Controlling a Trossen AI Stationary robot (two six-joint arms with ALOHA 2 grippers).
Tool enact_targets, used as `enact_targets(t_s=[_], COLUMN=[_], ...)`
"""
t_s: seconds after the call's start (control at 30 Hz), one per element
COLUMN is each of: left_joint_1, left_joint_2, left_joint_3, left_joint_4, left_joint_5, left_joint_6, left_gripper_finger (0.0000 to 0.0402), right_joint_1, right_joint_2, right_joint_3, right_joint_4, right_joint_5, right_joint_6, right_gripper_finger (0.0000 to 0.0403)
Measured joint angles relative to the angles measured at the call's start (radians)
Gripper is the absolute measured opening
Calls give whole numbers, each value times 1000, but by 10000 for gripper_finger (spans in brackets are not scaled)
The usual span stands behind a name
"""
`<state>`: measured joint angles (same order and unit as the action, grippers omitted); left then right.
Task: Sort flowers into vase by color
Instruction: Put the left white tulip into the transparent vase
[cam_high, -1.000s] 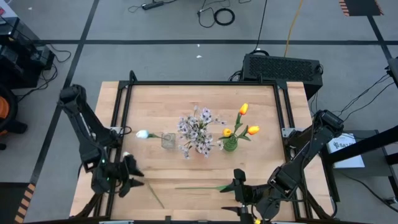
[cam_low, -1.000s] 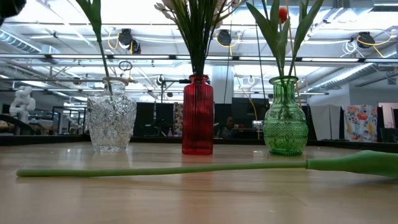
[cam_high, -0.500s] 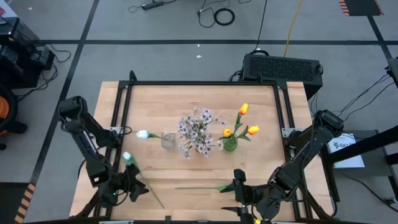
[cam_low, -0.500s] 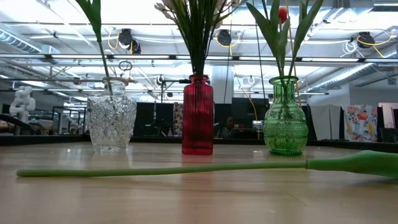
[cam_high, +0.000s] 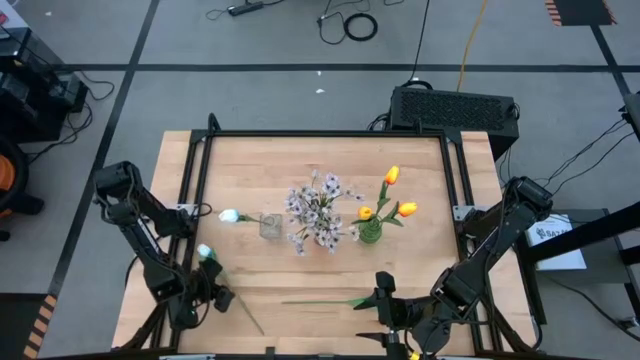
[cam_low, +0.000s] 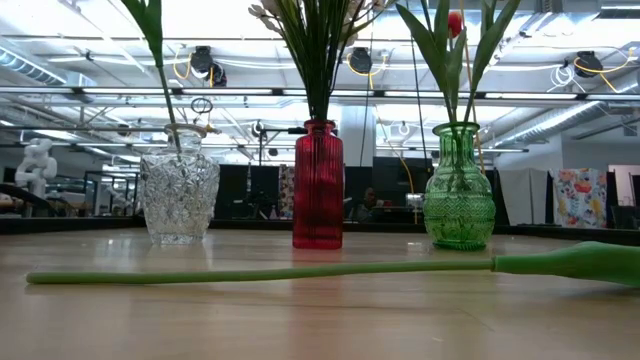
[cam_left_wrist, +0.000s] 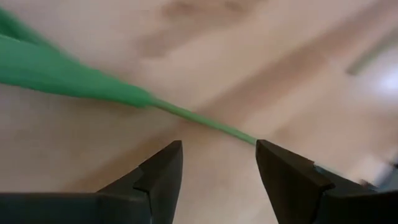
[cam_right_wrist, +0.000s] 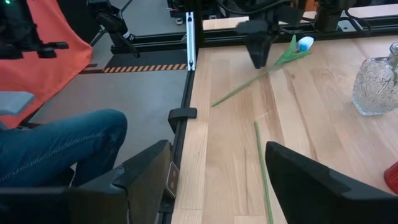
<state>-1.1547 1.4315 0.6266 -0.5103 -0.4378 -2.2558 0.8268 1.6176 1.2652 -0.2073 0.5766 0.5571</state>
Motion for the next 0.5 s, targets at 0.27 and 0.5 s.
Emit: enact_targets(t_s=[0.27, 0.5], left_joint_1=[52, 148], left_joint_2=[0, 0], left_joint_3=[0, 0], left_joint_4=[-156, -208], left_joint_5=[43, 5], left_joint_6=[-35, 111], left_gripper_finger=[210, 210], right_joint_1=[0, 0], right_joint_2=[0, 0], right_joint_3=[0, 0], right_joint_4=[0, 0], right_joint_5=[-1, -1], right_joint_6=[0, 0], right_gripper_finger=[258, 258])
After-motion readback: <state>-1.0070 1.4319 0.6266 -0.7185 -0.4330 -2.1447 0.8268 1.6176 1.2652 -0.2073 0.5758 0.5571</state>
